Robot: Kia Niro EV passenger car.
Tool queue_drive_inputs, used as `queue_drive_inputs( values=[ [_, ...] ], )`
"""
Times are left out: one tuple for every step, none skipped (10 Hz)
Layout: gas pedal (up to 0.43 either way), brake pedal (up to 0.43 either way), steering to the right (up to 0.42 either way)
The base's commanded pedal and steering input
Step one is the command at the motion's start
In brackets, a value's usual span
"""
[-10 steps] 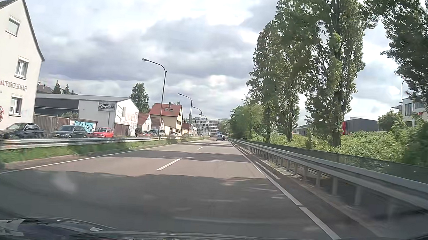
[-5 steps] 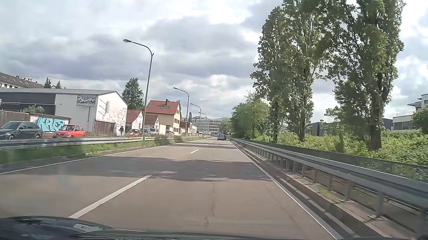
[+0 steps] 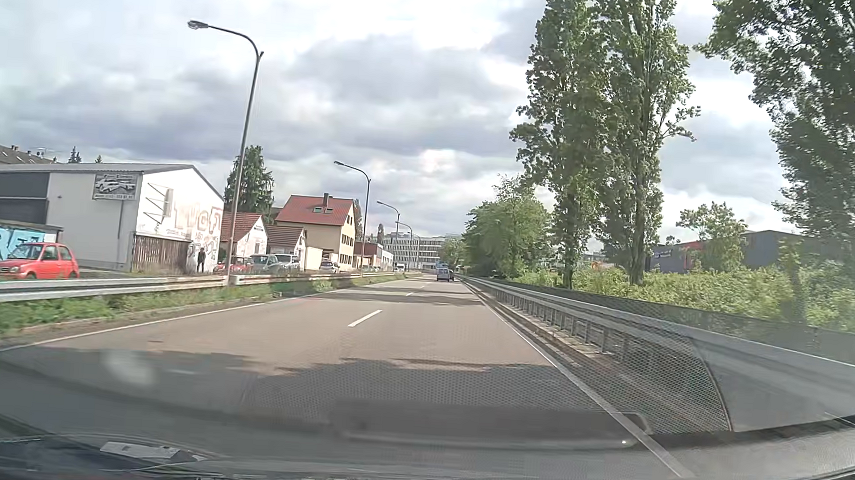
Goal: Follow the waypoints while adhering to traffic rules and regulations
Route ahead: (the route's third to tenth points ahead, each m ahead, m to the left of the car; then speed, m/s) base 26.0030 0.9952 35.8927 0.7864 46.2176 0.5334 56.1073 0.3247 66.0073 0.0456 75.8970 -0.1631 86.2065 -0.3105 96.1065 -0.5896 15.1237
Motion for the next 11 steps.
queue_drive_inputs(
  values=[
    [0.110,0.000,0.000],
    [0.110,0.000,0.000],
    [0.110,0.000,0.000],
    [0.110,0.000,0.000],
    [0.110,0.000,0.000],
    [0.110,0.000,0.000],
    [0.110,0.000,0.000],
    [0.110,0.000,0.000],
    [0.110,0.000,0.000],
    [0.110,0.000,0.000],
    [0.110,0.000,0.000]
  ],
)
